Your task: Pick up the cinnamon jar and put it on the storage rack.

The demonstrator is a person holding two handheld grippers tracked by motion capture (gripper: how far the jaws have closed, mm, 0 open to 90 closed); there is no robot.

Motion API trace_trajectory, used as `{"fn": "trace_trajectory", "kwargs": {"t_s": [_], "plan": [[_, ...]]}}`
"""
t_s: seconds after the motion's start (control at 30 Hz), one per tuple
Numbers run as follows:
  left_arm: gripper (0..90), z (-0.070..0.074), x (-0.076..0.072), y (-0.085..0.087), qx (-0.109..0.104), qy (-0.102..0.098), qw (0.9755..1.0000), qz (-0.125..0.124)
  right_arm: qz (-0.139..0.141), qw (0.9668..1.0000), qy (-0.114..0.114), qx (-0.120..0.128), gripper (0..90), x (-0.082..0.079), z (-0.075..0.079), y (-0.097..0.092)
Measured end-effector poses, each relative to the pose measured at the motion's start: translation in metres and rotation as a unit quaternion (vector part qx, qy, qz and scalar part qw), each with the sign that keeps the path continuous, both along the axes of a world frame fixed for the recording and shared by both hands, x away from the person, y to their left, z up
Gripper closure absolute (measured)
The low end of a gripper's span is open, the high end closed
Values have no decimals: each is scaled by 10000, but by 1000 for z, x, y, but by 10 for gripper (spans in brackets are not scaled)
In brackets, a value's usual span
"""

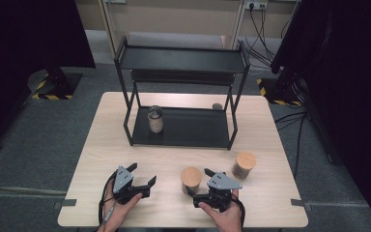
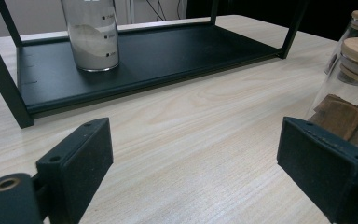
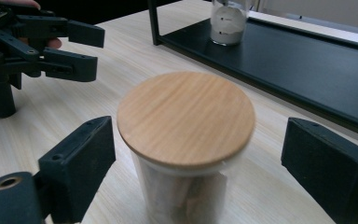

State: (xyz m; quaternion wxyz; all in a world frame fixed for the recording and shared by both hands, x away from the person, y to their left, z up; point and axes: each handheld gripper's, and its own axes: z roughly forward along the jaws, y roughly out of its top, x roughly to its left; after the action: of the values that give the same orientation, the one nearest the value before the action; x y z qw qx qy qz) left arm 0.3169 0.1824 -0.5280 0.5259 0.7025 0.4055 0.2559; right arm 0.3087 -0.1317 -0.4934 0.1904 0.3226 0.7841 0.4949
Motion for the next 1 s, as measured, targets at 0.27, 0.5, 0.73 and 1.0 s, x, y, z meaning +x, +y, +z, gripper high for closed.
{"fn": "trace_trajectory", "kwargs": {"t_s": [0.27,0.5,0.73,1.0], "plan": [[100,0,0,0,-12,6,10000,-14,78,9998,104,-163,177,10,-5,10],[100,0,0,0,-18,17,10000,-16,99,9997,158,-155,233,12,-10,12],[100,0,0,0,5,0,10000,-18,83,9998,77,-175,261,11,-10,13],[100,0,0,0,0,-6,10000,-16,-21,9999,91,-72,262,9,-9,13]]}}
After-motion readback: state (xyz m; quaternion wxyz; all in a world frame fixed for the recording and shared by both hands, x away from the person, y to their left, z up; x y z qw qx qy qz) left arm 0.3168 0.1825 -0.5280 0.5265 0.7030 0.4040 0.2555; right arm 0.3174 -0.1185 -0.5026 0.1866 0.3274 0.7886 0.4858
